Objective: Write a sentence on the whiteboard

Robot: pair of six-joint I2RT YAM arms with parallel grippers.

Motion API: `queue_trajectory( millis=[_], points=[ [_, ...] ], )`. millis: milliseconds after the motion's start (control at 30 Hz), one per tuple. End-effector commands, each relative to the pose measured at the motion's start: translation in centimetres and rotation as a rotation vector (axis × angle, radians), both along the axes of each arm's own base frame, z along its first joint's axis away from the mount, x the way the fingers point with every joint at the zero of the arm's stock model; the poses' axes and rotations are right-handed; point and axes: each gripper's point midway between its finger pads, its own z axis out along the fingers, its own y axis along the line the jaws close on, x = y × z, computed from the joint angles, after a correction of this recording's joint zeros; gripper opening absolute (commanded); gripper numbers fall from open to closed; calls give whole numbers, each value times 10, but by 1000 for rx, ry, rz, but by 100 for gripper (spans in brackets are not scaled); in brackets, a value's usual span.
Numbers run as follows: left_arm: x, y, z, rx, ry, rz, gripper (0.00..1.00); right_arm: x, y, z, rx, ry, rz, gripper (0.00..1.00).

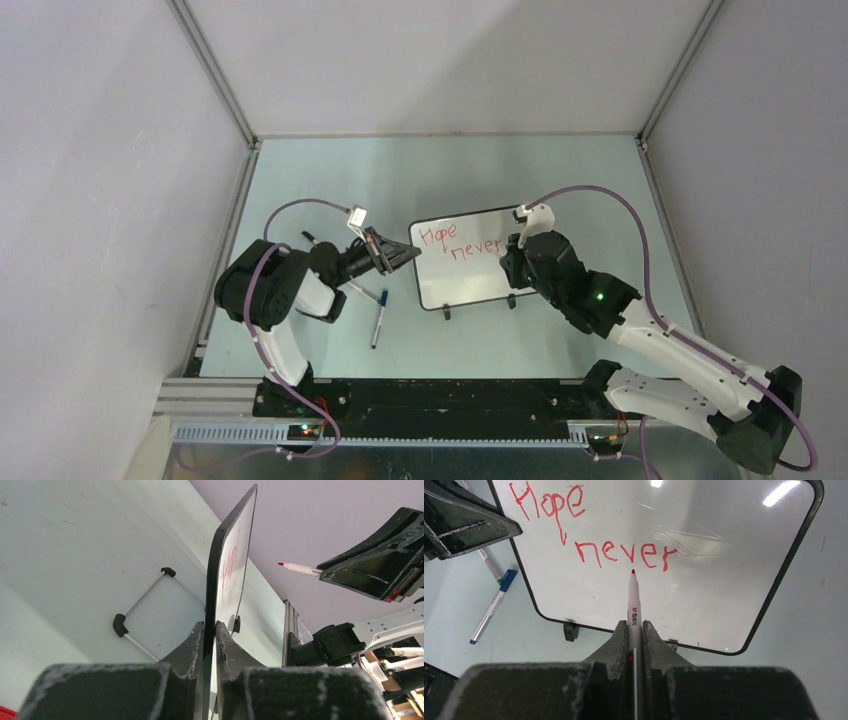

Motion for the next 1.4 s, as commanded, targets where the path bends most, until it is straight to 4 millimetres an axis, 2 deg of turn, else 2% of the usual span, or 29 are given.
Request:
queue_trajectory(
  millis=[0,300,533,667,767,833,933,1267,1367],
  points=[
    [-26,-6,-18,48,-5,-80,12,-1,3,5,29,-20,-4,0],
    [-36,-10,-18,55,-17,-105,23,-6,5,1,17,-16,-1,0],
    [-39,-10,-17,56,-19,-106,24,-11,5,3,19,-20,3,0],
    [-43,-12,-18,58,-21,-113,20,-13,6,2,16,-21,10,0],
    [-42,-14,-18,55,-14,-118,4,-15,8,-2,11,-18,18,0],
    [-41,-15,-18,53,-8,-122,0,-15,10,-7,0,-17,19,0],
    [-41,-15,-18,51,-5,-116,0,-18,17,-13,-15,-18,34,0],
    [-36,-16,-18,45,6,-101,0,-15,48,1,48,-172,130,0],
    [-34,-15,-17,45,-2,-89,0,-21,53,2,53,-206,151,0]
  ],
)
